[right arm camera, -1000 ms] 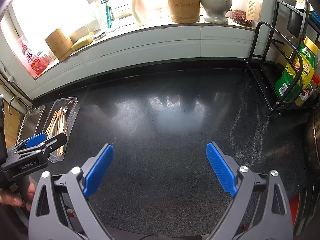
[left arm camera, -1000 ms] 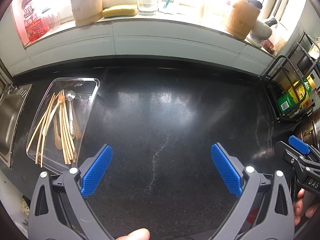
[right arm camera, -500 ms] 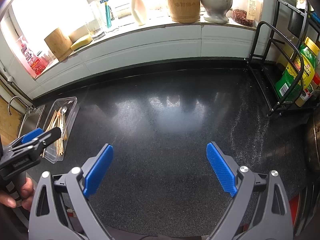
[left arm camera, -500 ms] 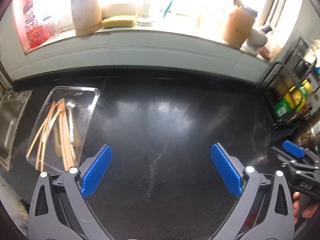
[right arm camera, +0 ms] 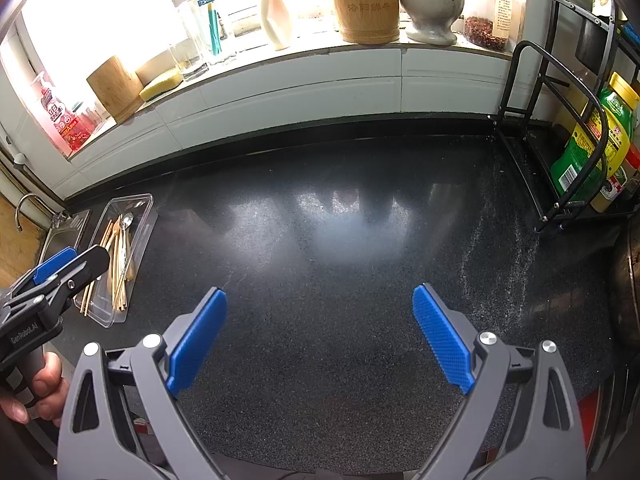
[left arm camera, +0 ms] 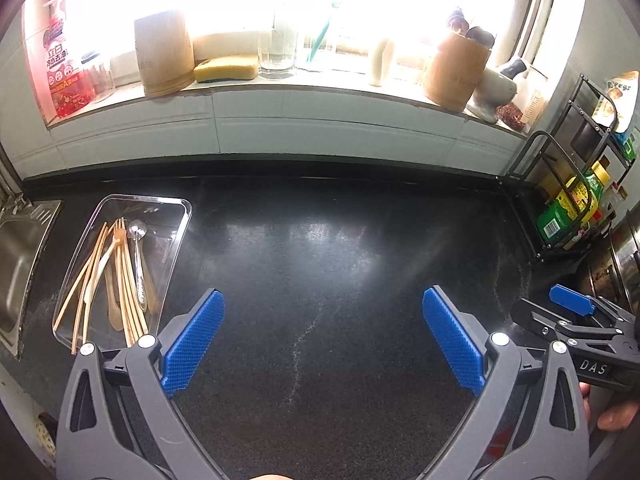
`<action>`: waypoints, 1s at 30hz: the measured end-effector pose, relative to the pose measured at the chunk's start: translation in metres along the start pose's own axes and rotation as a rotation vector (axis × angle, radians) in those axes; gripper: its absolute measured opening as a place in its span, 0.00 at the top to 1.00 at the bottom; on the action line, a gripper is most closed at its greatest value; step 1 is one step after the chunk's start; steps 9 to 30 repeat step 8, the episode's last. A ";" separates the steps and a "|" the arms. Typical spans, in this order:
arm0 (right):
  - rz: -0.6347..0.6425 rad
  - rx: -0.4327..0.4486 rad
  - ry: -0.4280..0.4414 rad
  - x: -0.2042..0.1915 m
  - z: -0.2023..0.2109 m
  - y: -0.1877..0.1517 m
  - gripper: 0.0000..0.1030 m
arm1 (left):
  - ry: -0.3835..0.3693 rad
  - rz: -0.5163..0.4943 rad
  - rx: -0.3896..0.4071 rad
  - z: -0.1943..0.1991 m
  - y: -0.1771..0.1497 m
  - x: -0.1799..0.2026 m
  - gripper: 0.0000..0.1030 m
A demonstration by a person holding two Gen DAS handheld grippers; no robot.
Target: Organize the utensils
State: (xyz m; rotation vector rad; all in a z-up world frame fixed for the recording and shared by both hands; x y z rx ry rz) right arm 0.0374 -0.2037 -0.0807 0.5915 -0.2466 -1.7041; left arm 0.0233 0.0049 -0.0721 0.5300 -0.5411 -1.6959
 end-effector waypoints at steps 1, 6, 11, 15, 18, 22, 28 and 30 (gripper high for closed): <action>0.001 0.000 0.000 0.000 0.000 0.000 0.12 | 0.006 -0.001 -0.008 -0.001 0.000 0.000 0.06; 0.003 0.000 0.002 0.001 0.000 0.001 0.12 | 0.016 0.020 -0.072 -0.012 -0.007 -0.004 0.06; 0.002 -0.001 0.002 0.001 0.000 0.001 0.12 | 0.031 0.034 -0.080 -0.012 -0.009 -0.008 0.06; 0.002 -0.001 0.002 0.001 0.000 0.001 0.12 | 0.031 0.034 -0.080 -0.012 -0.009 -0.008 0.06; 0.002 -0.001 0.002 0.001 0.000 0.001 0.12 | 0.031 0.034 -0.080 -0.012 -0.009 -0.008 0.06; 0.002 -0.001 0.002 0.001 0.000 0.001 0.12 | 0.031 0.034 -0.080 -0.012 -0.009 -0.008 0.06; 0.002 -0.001 0.002 0.001 0.000 0.001 0.12 | 0.031 0.034 -0.080 -0.012 -0.009 -0.008 0.06; 0.002 -0.001 0.002 0.001 0.000 0.001 0.12 | 0.031 0.034 -0.080 -0.012 -0.009 -0.008 0.06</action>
Point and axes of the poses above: each gripper's, at about its wrist camera, not at the fingertips, and z roughly against the way its jaws point, x to its right, y to its top, the point moved 4 cm from there along -z, roughly the way its jaws point, and after that the axes turned 15 degrees about -z, right-handed, at the moved point
